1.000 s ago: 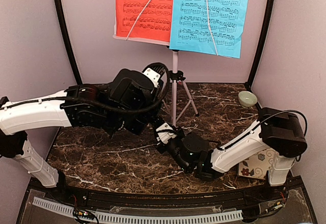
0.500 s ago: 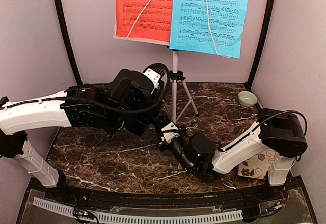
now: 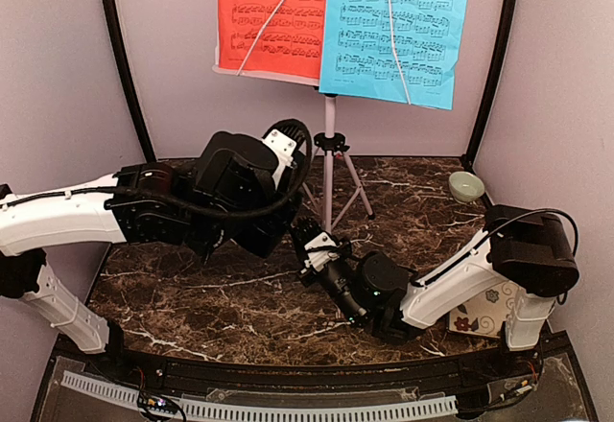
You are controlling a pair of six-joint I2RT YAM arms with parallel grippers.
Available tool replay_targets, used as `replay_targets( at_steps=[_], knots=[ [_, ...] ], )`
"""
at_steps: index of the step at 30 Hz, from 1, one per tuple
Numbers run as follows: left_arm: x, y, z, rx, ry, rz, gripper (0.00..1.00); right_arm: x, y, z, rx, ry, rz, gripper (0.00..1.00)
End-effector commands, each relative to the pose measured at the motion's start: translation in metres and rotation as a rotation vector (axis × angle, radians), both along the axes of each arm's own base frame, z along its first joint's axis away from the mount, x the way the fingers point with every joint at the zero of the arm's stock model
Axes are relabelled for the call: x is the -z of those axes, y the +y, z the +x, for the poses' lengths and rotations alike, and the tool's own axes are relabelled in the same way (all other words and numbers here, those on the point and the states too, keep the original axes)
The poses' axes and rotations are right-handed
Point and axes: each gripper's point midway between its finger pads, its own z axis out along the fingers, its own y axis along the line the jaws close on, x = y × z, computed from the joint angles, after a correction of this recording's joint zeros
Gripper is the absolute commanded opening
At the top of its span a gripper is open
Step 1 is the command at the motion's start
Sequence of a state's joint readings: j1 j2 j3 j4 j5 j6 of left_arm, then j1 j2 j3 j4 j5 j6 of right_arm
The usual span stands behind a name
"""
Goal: Set up the instrument practice props
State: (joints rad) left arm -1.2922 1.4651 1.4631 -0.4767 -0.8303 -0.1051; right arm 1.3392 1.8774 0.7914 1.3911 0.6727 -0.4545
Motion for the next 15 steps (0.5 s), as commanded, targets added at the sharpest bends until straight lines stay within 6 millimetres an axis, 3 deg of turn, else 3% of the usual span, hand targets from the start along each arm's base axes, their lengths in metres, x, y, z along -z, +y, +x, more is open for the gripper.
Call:
replay_targets(
  at_steps=[1,15],
  knots=[
    [-0.0451,0.0063,-0.0063,0.032,-0.057,-0.165,0.00,-0.0028,-0.0016,-0.0044,-0.014,-0.005,0.023,0.20],
    [-0.0488,0.0021,-0.0104,0.075,-0.059,-0.197,0.00,-0.0037,-0.0036,-0.0025,0.003,-0.011,0.021,0.09]
  ],
)
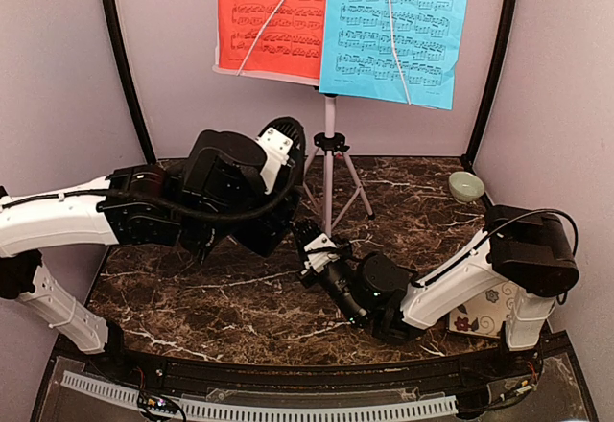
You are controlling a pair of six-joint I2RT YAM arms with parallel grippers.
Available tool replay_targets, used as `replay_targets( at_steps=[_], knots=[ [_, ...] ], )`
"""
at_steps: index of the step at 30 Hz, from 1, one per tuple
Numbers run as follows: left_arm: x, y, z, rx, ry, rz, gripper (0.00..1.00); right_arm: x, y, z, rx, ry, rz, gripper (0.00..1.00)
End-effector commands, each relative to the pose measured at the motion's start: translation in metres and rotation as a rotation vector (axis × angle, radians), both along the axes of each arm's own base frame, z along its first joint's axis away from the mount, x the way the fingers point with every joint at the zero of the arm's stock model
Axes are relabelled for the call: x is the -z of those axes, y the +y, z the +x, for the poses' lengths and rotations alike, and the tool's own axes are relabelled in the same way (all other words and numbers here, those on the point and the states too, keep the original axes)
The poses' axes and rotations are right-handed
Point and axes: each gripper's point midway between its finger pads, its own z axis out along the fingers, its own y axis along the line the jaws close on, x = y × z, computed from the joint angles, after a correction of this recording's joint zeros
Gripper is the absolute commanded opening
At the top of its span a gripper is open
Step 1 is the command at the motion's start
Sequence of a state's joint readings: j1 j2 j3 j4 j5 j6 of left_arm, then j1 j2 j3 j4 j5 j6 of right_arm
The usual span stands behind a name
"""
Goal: Set up the instrument practice props
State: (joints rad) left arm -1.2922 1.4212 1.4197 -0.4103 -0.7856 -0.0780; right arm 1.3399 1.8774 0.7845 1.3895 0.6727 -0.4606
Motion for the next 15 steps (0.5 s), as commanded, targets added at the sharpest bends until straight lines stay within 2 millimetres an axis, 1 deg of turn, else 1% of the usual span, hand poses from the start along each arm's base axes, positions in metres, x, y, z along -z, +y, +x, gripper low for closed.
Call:
replay_targets(
  at_steps=[1,5,10,11,12,15],
  knots=[
    [-0.041,0.003,-0.005,0.029,-0.051,-0.149,0.00,-0.008,-0.004,-0.002,0.001,-0.008,0.041,0.08],
    [-0.036,0.001,-0.006,0.039,-0.055,-0.139,0.00,-0.018,-0.008,-0.004,-0.007,-0.002,0.075,0.00],
    [-0.034,0.004,-0.008,0.061,-0.083,-0.162,0.00,-0.032,-0.015,-0.008,-0.049,0.036,0.160,0.00],
    [-0.033,0.005,-0.008,0.063,-0.091,-0.164,0.00,-0.034,-0.017,-0.008,-0.064,0.055,0.184,0.00],
    [-0.038,0.008,-0.009,0.068,-0.108,-0.189,0.00,-0.036,-0.018,-0.008,-0.087,0.087,0.221,0.00],
    [-0.036,0.010,-0.014,0.111,-0.144,-0.225,0.00,-0.041,-0.022,-0.005,-0.141,0.172,0.300,0.00]
  ],
)
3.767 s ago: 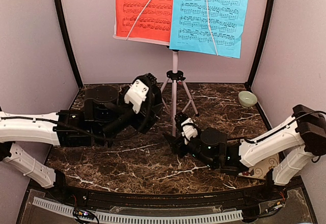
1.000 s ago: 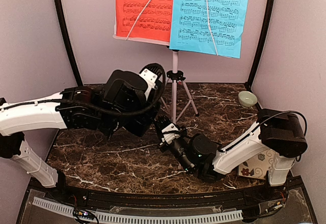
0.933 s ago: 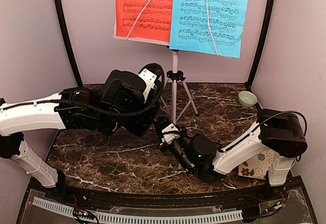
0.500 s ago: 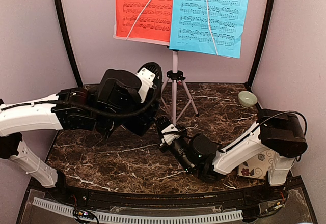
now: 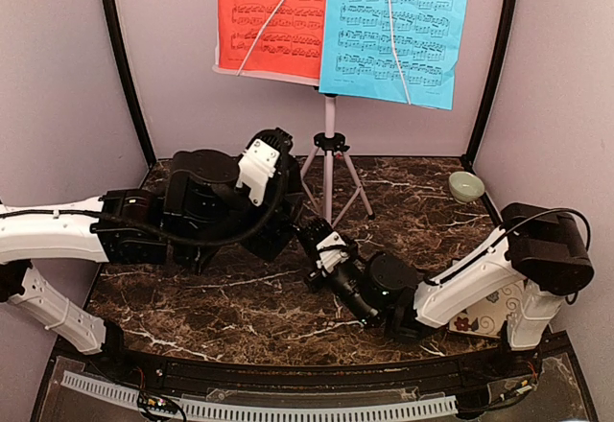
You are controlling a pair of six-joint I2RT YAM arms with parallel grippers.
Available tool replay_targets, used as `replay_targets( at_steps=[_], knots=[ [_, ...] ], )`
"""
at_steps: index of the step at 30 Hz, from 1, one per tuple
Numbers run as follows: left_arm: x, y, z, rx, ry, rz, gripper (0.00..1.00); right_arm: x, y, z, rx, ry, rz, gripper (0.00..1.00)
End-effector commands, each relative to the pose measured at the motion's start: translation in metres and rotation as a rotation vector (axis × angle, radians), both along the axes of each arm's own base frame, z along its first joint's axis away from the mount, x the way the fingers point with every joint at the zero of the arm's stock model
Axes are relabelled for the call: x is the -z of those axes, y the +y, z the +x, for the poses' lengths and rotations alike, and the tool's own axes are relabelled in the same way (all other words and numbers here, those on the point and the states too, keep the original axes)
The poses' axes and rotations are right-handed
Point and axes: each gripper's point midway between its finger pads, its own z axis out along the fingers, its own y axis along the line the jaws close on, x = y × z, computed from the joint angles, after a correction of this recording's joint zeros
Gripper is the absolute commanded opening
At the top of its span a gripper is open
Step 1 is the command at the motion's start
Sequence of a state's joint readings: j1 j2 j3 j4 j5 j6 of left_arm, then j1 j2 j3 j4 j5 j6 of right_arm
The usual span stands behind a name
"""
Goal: Set up the instrument practice props
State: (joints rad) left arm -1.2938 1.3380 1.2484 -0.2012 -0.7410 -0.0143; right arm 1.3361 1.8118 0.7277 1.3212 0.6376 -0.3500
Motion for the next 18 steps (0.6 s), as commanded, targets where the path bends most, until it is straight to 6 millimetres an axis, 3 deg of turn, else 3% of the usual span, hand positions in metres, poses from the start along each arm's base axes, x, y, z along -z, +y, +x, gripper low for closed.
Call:
replay_targets(
  at_steps=[1,12,18],
  knots=[
    [-0.041,0.009,-0.010,0.067,-0.110,-0.172,0.00,-0.046,-0.014,0.001,-0.101,0.139,0.296,0.00],
    [-0.002,0.002,-0.030,0.233,-0.204,-0.187,0.00,-0.049,-0.031,0.023,-0.212,0.527,0.661,0.00],
    [0.014,-0.001,-0.031,0.247,-0.206,-0.163,0.00,-0.035,-0.040,0.029,-0.238,0.697,0.809,0.00]
  ],
)
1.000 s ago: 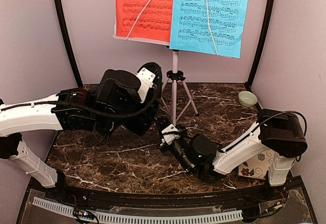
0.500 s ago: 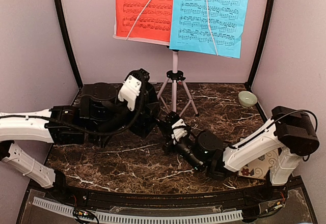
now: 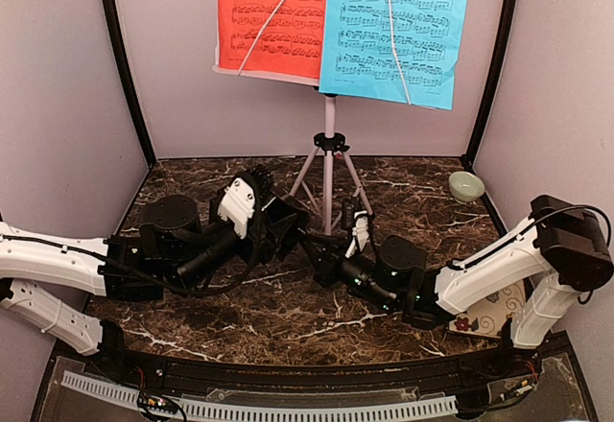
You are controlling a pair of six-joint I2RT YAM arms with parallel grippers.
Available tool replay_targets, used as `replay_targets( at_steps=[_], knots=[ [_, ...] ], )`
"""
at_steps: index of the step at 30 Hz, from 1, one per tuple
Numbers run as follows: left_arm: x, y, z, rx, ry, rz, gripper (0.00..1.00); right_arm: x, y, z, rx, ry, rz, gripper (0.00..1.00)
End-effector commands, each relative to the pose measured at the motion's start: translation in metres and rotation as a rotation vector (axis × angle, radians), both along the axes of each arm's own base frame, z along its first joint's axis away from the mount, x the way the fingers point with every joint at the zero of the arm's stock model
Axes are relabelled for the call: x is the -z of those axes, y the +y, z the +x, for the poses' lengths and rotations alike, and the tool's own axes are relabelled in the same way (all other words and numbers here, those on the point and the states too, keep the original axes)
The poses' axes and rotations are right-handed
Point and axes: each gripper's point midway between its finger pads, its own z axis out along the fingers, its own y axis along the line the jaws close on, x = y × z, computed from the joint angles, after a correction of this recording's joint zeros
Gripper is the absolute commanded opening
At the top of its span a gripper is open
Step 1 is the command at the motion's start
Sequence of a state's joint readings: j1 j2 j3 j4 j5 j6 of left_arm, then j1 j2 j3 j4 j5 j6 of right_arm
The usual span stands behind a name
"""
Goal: Set up the instrument practice props
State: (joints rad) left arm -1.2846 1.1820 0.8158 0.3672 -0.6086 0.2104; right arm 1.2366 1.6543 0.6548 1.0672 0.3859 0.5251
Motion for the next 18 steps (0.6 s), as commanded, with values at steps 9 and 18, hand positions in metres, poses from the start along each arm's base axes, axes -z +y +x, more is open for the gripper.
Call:
replay_targets(
  at_steps=[9,18],
  knots=[
    [0.024,-0.002,0.013,-0.034,0.148,-0.029,0.00,-0.008,-0.018,0.004,-0.045,0.106,0.138,0.28],
    [0.058,0.000,0.035,-0.104,0.291,-0.104,0.00,0.012,-0.039,-0.016,-0.083,0.110,0.026,0.67]
  ],
)
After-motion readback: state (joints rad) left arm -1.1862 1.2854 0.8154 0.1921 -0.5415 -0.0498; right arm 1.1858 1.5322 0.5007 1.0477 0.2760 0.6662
